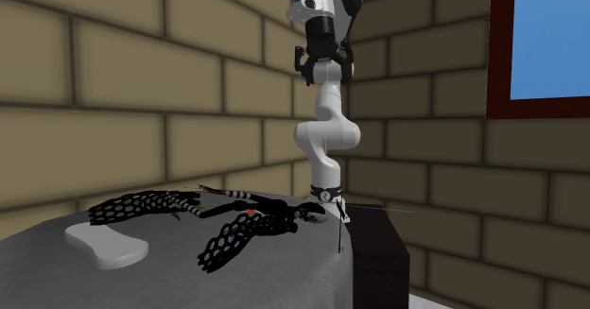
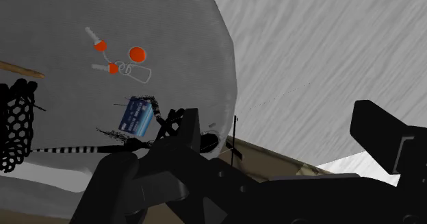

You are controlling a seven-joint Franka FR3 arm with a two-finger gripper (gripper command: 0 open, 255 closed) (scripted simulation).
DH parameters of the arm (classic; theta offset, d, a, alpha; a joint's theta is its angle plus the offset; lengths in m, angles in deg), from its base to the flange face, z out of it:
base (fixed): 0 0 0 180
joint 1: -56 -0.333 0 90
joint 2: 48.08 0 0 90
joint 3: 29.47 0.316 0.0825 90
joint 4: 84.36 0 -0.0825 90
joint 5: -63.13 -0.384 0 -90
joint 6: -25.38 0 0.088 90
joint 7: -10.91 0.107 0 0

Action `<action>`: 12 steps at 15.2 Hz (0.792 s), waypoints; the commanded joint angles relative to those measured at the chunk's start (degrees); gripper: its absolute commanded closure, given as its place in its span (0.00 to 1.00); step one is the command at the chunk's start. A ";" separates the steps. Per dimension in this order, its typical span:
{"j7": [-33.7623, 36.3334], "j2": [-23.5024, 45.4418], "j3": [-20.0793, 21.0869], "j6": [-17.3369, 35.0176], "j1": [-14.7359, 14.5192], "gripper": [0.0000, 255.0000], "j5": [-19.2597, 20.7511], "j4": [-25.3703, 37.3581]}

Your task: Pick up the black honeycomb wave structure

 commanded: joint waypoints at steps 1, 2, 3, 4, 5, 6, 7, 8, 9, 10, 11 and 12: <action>0.00 0.00 0.00 0.00 0.00 0.00 0.00 0.00; 0.37 1.51 -0.11 1.71 0.27 0.00 -0.18 -0.23; 0.74 3.08 -0.23 3.40 0.53 0.00 -0.37 -0.38; 1.09 4.68 -0.36 5.06 0.77 0.00 -0.57 -0.47; 1.44 6.33 -0.50 6.69 1.01 0.00 -0.77 -0.48; 1.77 8.02 -0.64 8.30 1.24 0.00 -0.99 -0.43; 2.10 9.75 -0.80 9.87 1.46 0.00 -1.21 -0.31; 2.42 11.51 -0.97 11.41 1.66 0.00 -1.45 -0.12; 2.72 13.31 -1.15 12.91 1.86 0.00 -1.70 0.13; 3.01 15.13 -1.33 14.37 2.05 0.00 -1.97 0.45; 3.28 16.98 -1.53 15.79 2.23 0.00 -2.25 0.84; 3.55 18.86 -1.74 17.17 2.40 0.00 -2.55 1.30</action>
